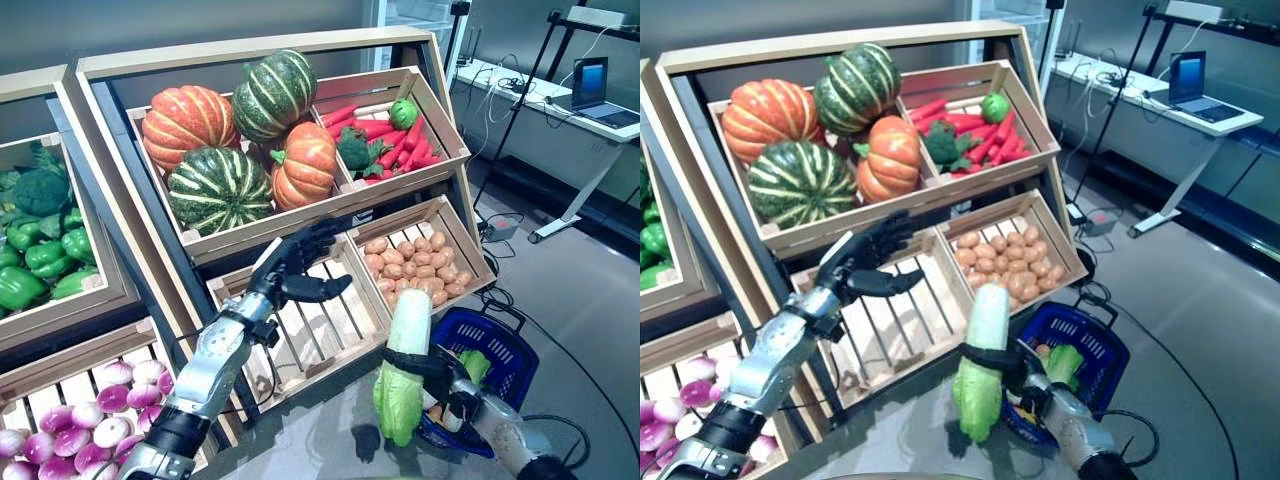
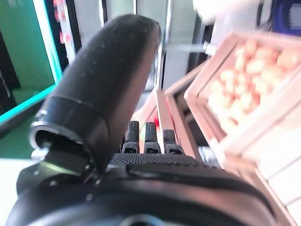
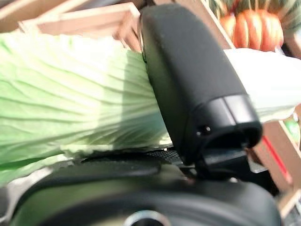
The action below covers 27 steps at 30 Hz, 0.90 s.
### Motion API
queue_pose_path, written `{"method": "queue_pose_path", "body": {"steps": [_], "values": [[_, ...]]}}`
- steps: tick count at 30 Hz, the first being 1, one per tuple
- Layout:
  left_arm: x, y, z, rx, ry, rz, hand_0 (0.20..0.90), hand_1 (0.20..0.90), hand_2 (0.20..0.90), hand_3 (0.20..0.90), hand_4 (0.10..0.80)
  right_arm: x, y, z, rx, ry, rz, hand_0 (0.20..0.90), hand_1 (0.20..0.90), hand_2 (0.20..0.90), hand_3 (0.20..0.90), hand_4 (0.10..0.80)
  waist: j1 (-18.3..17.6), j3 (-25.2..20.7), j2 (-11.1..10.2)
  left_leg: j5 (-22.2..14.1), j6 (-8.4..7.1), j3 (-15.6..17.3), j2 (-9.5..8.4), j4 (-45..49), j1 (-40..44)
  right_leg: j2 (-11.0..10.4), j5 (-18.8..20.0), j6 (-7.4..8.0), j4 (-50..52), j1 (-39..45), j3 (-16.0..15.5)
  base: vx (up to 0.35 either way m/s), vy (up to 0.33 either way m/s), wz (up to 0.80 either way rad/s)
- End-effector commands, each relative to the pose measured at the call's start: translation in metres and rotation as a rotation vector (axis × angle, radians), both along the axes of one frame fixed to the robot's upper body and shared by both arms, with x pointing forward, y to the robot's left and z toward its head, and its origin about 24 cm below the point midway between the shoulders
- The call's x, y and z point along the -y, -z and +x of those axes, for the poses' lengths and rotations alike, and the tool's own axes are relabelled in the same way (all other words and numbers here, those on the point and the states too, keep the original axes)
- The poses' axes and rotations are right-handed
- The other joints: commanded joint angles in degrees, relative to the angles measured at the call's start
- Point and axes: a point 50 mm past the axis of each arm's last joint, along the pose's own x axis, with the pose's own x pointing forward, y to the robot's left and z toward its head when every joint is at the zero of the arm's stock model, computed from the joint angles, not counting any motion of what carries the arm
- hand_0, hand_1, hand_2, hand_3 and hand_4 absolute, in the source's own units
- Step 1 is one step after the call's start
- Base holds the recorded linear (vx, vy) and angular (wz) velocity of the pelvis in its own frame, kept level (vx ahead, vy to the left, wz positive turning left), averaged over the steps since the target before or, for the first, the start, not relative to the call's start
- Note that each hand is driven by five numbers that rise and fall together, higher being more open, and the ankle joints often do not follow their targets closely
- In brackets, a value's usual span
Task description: Put vegetables into the basket
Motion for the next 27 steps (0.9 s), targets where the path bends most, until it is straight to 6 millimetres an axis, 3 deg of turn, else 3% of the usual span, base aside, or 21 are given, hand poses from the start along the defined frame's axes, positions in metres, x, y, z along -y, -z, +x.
{"method": "queue_pose_path", "body": {"steps": [1, 3, 6, 9, 12, 15, 19, 22, 25, 27], "values": [[-0.035, -0.032, 0.003, 0.213, -0.163, 0.012, 0.9, 0.9, 0.9, 0.9, 0.8, 0.007, -0.038, 0.038, 0.239, 0.046, 0.019, 0.3, 0.3, 0.3, 0.3, 0.4, 1.53, -0.62, -1.25, -0.08, 0.56, 1.38, -0.75, 0.11, -0.91, -2.06, 2.37, -2.31, 0.08, -0.12, 3.3, 0.003, -0.005, -0.07], [-0.057, -0.016, -0.009, 0.158, -0.268, 0.007, 0.9, 0.9, 0.9, 0.9, 0.8, 0.027, -0.035, 0.033, 0.223, 0.114, -0.023, 0.3, 0.3, 0.3, 0.3, 0.4, 1.85, 0.06, -1.22, -0.05, 0.4, 1.34, -0.69, 0.11, -0.87, -1.97, 2.26, -2.47, 0.08, -0.06, 3.16, 0.0, 0.001, -0.03], [-0.067, -0.008, -0.014, 0.123, -0.312, -0.052, 0.9, 0.9, 0.9, 0.9, 0.8, 0.044, -0.037, 0.034, 0.231, 0.174, -0.067, 0.3, 0.3, 0.3, 0.3, 0.4, 2.04, 0.6, -1.28, -0.09, 0.35, 1.16, -0.68, 0.11, -0.86, -1.84, 2.19, -2.63, 0.08, -0.03, 3.16, 0.0, 0.0, 0.0], [-0.061, 0.003, -0.013, 0.056, -0.312, -0.079, 0.9, 0.9, 0.9, 0.9, 0.8, 0.059, -0.042, 0.041, 0.244, 0.25, -0.124, 0.3, 0.3, 0.3, 0.3, 0.4, 2.28, 1.09, -1.16, -0.26, 0.29, 0.97, -0.64, 0.11, -0.8, -1.64, 2.17, -2.72, 0.08, -0.04, 3.26, 0.0, 0.0, 0.0], [-0.04, 0.015, -0.007, 0.011, -0.222, -0.013, 0.9, 0.9, 0.9, 0.9, 0.8, 0.078, -0.053, 0.055, 0.248, 0.352, -0.167, 0.3, 0.3, 0.3, 0.3, 0.4, 2.75, 1.81, -1.05, -0.44, 0.37, 0.79, -0.6, 0.11, -0.67, -1.47, 2.19, -2.69, 0.19, 0.01, 3.17, 0.007, -0.036, 0.0], [-0.028, 0.016, -0.001, 0.003, -0.153, 0.039, 0.9, 0.9, 0.9, 0.9, 0.8, 0.101, -0.062, 0.063, 0.228, 0.451, -0.242, 0.3, 0.3, 0.3, 0.3, 0.4, 3.44, 2.56, -0.8, -0.49, 0.5, 0.66, -0.51, 0.11, -0.48, -1.38, 1.98, -2.71, 0.83, 0.04, 2.97, 0.019, -0.044, 0.0], [-0.024, 0.01, 0.005, 0.014, -0.111, 0.045, 0.9, 0.9, 0.9, 0.9, 0.8, 0.123, -0.073, 0.071, 0.201, 0.548, -0.317, 0.3, 0.3, 0.3, 0.3, 0.4, 4.13, 4.15, -0.36, 0.14, 0.6, 0.43, -0.33, 0.16, -0.92, -1.4, 0.88, -2.97, 3.78, -1.55, 2.92, -0.045, -0.032, -0.01], [-0.021, -0.014, 0.023, 0.109, -0.088, 0.045, 0.9, 0.9, 0.9, 0.9, 0.8, 0.15, -0.115, 0.095, 0.27, 0.682, -0.407, 0.3, 0.3, 0.3, 0.3, 0.4, 4.66, 9.63, 0.66, 0.09, 0.41, -0.94, -0.2, 5.28, -6.77, -2.08, -0.85, -3.55, 10.17, -7.67, 3.1, -0.394, -0.047, 0.0], [-0.018, -0.031, 0.033, 0.181, -0.08, 0.028, 0.9, 0.9, 0.9, 0.9, 0.8, 0.166, -0.145, 0.104, 0.346, 0.771, -0.376, 0.3, 0.3, 0.3, 0.3, 0.4, 4.48, 14.48, 1.58, -0.85, 0.2, -2.11, -0.48, 11.47, -12.73, -3.15, -1.81, -3.86, 15.11, -12.47, 3.02, -0.357, 0.021, 0.07], [-0.017, -0.035, 0.035, 0.199, -0.079, 0.02, 0.9, 0.9, 0.9, 0.9, 0.8, 0.17, -0.153, 0.106, 0.368, 0.799, -0.374, 0.3, 0.3, 0.3, 0.3, 0.4, 4.25, 16.03, 1.78, -1.73, 0.2, -2.2, -0.45, 14.88, -15.29, -3.79, -2.35, -4.07, 17.73, -14.6, 3.01, -0.21, 0.032, 0.06]]}}
